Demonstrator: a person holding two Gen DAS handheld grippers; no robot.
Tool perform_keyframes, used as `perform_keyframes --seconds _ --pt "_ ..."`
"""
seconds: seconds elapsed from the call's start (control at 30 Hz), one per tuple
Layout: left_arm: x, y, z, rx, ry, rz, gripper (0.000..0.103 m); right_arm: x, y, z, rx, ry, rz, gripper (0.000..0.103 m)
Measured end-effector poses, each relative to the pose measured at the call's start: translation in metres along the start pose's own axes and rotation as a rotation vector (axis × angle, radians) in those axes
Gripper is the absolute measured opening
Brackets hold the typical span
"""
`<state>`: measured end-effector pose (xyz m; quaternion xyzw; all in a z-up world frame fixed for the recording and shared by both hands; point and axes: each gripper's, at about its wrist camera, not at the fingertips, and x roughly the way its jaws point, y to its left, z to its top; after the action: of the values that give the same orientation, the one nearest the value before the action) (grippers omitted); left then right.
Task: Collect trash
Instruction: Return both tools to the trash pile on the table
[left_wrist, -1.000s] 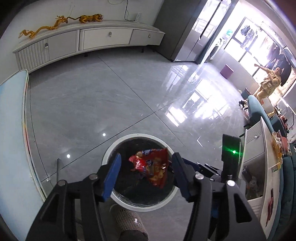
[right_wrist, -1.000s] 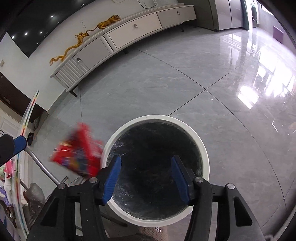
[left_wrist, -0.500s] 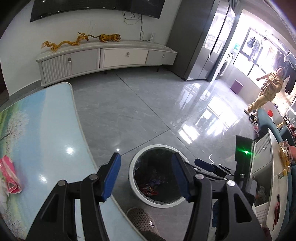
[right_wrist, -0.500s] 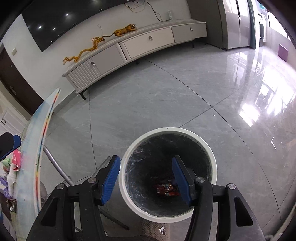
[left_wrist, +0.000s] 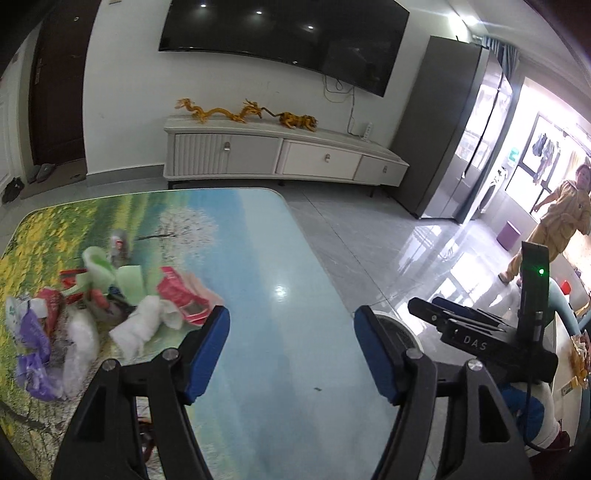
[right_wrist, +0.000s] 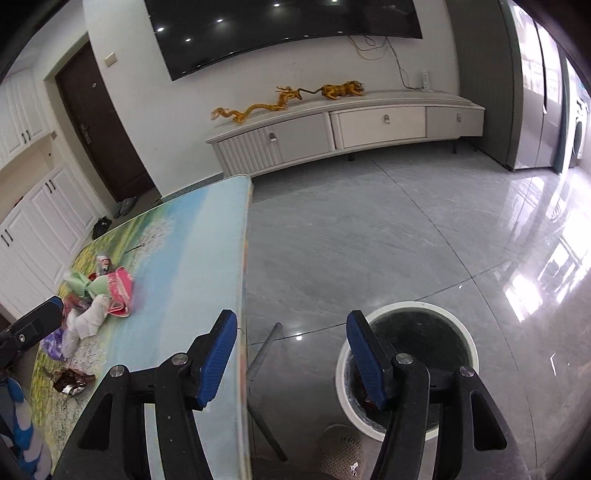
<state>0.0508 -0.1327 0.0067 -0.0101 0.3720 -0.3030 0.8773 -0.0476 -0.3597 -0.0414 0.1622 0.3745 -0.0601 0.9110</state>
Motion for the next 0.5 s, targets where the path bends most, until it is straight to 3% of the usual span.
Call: perform_keyframes --seconds 0.2,0.5 --pt "-0.044 0.071 -0.015 -0.100 -0.062 0.069 0.068 0.002 0.058 0.004 -0.091 0.009 0.043 0.059" --pt "-0.091 0.174 -0.051 -0.222 -0.094 0.208 0.068 0.023 0.137 0.007 -0.196 0.048 0.112 0.059"
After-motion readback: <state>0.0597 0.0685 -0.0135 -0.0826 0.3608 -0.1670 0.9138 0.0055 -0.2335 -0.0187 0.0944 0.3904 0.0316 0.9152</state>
